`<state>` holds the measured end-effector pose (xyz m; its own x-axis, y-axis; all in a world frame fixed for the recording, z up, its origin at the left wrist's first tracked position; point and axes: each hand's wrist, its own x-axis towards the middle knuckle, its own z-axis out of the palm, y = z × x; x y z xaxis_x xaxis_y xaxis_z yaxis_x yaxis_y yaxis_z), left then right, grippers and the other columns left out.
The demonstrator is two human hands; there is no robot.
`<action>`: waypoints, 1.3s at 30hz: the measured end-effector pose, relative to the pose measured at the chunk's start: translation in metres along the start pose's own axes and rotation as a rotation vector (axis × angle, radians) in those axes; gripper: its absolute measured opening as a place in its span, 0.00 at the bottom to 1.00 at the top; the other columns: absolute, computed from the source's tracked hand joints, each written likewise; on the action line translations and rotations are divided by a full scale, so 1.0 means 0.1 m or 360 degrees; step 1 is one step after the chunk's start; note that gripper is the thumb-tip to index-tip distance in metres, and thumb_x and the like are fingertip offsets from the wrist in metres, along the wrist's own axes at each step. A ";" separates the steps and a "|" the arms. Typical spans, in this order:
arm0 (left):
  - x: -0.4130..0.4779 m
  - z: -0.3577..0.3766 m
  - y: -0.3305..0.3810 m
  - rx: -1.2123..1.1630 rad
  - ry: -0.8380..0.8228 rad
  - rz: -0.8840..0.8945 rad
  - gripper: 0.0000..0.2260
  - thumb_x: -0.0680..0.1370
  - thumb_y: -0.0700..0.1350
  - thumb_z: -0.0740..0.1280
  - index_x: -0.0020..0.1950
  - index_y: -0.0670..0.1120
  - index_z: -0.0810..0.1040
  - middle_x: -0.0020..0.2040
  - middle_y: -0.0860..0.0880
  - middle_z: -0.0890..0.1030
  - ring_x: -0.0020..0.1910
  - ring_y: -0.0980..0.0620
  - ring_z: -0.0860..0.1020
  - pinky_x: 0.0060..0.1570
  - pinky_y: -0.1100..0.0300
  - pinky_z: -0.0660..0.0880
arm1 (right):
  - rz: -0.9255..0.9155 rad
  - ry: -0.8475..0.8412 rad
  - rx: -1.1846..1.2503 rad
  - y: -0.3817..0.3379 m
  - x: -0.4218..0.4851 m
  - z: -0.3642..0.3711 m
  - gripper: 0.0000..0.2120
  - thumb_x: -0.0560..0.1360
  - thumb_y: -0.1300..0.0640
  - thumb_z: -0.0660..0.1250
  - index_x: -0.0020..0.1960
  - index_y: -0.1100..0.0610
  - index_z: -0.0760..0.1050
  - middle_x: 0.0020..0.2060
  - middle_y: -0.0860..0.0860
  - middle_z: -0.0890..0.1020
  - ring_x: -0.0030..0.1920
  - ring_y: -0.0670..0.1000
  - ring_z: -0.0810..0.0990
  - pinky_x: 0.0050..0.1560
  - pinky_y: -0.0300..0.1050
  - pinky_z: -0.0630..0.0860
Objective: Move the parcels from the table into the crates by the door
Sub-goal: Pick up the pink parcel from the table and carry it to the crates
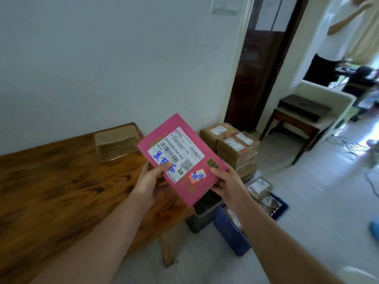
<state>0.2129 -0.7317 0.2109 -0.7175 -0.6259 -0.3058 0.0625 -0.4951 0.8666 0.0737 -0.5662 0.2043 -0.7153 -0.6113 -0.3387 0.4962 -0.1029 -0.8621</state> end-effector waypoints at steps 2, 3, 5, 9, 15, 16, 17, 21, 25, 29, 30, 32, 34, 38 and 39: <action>0.08 0.46 -0.30 -0.0015 0.0017 -0.0047 0.22 0.71 0.44 0.72 0.63 0.49 0.72 0.47 0.46 0.85 0.45 0.45 0.84 0.44 0.47 0.79 | 0.0013 0.0067 0.0009 -0.13 0.02 -0.55 0.20 0.66 0.63 0.73 0.57 0.56 0.74 0.50 0.56 0.83 0.50 0.55 0.83 0.47 0.51 0.82; 0.09 0.57 -0.37 -0.0018 0.0046 -0.0043 0.23 0.71 0.46 0.72 0.64 0.50 0.71 0.49 0.46 0.84 0.46 0.45 0.83 0.48 0.45 0.78 | 0.0021 0.0093 0.0017 -0.16 0.02 -0.70 0.20 0.67 0.64 0.73 0.57 0.57 0.74 0.49 0.57 0.83 0.49 0.55 0.84 0.48 0.52 0.82; 0.16 0.82 -0.52 0.0014 0.0086 -0.0015 0.25 0.71 0.46 0.72 0.66 0.53 0.69 0.51 0.46 0.84 0.49 0.44 0.82 0.54 0.42 0.75 | 0.0044 0.0130 0.0006 -0.21 0.01 -1.04 0.20 0.68 0.65 0.72 0.58 0.58 0.74 0.49 0.58 0.83 0.49 0.56 0.84 0.49 0.54 0.82; 0.41 1.37 -0.76 0.0134 0.0019 -0.0039 0.26 0.73 0.44 0.71 0.69 0.54 0.67 0.49 0.47 0.84 0.45 0.46 0.83 0.51 0.45 0.77 | 0.0121 0.0200 -0.0019 -0.26 0.16 -1.70 0.18 0.71 0.67 0.70 0.59 0.59 0.71 0.44 0.56 0.85 0.45 0.54 0.85 0.52 0.55 0.80; 0.98 2.05 -1.15 0.0265 -0.0091 -0.0167 0.19 0.74 0.42 0.69 0.64 0.45 0.70 0.48 0.45 0.84 0.43 0.47 0.83 0.50 0.46 0.78 | 0.0282 0.0310 -0.0419 -0.40 0.50 -2.40 0.14 0.70 0.60 0.72 0.54 0.56 0.72 0.46 0.53 0.83 0.46 0.51 0.82 0.49 0.53 0.79; 1.09 2.16 -1.22 0.0289 -0.0100 -0.0203 0.19 0.74 0.43 0.70 0.63 0.45 0.70 0.49 0.44 0.83 0.45 0.46 0.83 0.52 0.46 0.78 | 0.0320 0.0297 -0.0472 -0.46 0.59 -2.51 0.16 0.70 0.59 0.72 0.55 0.56 0.72 0.47 0.53 0.83 0.46 0.51 0.82 0.45 0.49 0.78; 1.22 2.28 -1.29 0.0313 -0.0114 -0.0233 0.18 0.74 0.43 0.70 0.62 0.45 0.70 0.49 0.44 0.83 0.44 0.46 0.82 0.51 0.46 0.78 | 0.0346 0.0271 -0.0495 -0.52 0.70 -2.61 0.19 0.70 0.59 0.73 0.58 0.57 0.72 0.49 0.54 0.83 0.47 0.52 0.83 0.45 0.48 0.79; 1.73 2.73 -1.49 0.0379 -0.0241 -0.0290 0.15 0.73 0.45 0.71 0.58 0.49 0.71 0.50 0.46 0.83 0.43 0.50 0.83 0.40 0.55 0.78 | 0.0338 0.0246 -0.0532 -0.74 1.08 -2.94 0.27 0.69 0.60 0.74 0.65 0.56 0.69 0.55 0.56 0.82 0.51 0.57 0.83 0.53 0.57 0.79; 2.35 3.29 -1.72 0.0435 -0.0404 -0.0438 0.13 0.73 0.44 0.71 0.56 0.52 0.74 0.46 0.48 0.85 0.40 0.51 0.84 0.34 0.59 0.79 | 0.0378 0.0325 -0.0370 -0.88 1.52 -3.41 0.28 0.69 0.65 0.72 0.66 0.56 0.67 0.54 0.57 0.81 0.50 0.57 0.84 0.53 0.58 0.79; 2.77 3.82 -2.07 0.0546 -0.0525 -0.0455 0.08 0.74 0.44 0.70 0.52 0.54 0.78 0.40 0.50 0.85 0.37 0.50 0.84 0.31 0.61 0.78 | 0.0398 0.0488 -0.0156 -0.83 1.80 -3.86 0.31 0.68 0.67 0.72 0.67 0.54 0.67 0.52 0.56 0.82 0.44 0.54 0.85 0.38 0.46 0.81; 2.86 3.93 -2.21 0.0595 -0.0536 -0.0470 0.08 0.74 0.45 0.70 0.53 0.52 0.78 0.40 0.49 0.85 0.37 0.50 0.84 0.31 0.60 0.78 | 0.0412 0.0540 -0.0080 -0.78 1.85 -4.00 0.31 0.68 0.67 0.72 0.67 0.53 0.67 0.53 0.56 0.81 0.44 0.54 0.85 0.37 0.46 0.81; 2.99 4.07 -2.54 0.0736 -0.0559 -0.0535 0.10 0.74 0.45 0.71 0.55 0.46 0.78 0.40 0.49 0.85 0.37 0.50 0.84 0.34 0.57 0.79 | 0.0437 0.0646 0.0038 -0.64 1.91 -4.26 0.29 0.69 0.66 0.71 0.66 0.52 0.67 0.53 0.57 0.82 0.46 0.56 0.85 0.38 0.48 0.81; 3.10 4.14 -2.92 0.0834 -0.0587 -0.0671 0.07 0.74 0.45 0.70 0.51 0.48 0.78 0.39 0.50 0.84 0.36 0.49 0.83 0.34 0.56 0.80 | 0.0457 0.0763 0.0141 -0.48 2.00 -4.53 0.28 0.69 0.65 0.71 0.66 0.51 0.66 0.51 0.57 0.83 0.47 0.57 0.85 0.40 0.52 0.82; 3.37 4.21 -3.81 0.1029 -0.0569 -0.0756 0.03 0.76 0.48 0.69 0.46 0.55 0.77 0.43 0.50 0.83 0.40 0.47 0.83 0.42 0.49 0.81 | 0.0548 0.0890 0.0201 -0.06 2.35 -5.12 0.28 0.71 0.67 0.70 0.66 0.51 0.65 0.52 0.58 0.82 0.47 0.58 0.85 0.45 0.58 0.82; 3.46 4.21 -4.04 0.1093 -0.0544 -0.0731 0.03 0.76 0.49 0.69 0.48 0.55 0.78 0.45 0.50 0.83 0.42 0.46 0.83 0.46 0.47 0.80 | 0.0574 0.0906 0.0212 0.09 2.45 -5.26 0.28 0.71 0.67 0.69 0.67 0.51 0.64 0.52 0.58 0.82 0.47 0.59 0.85 0.45 0.59 0.82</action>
<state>-0.3529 -0.4941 -0.0793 -0.7439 -0.1866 -0.6418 -0.6324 -0.1143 0.7662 -0.3563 -0.3040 -0.0846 -0.6229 -0.1216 -0.7728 0.7823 -0.0884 -0.6167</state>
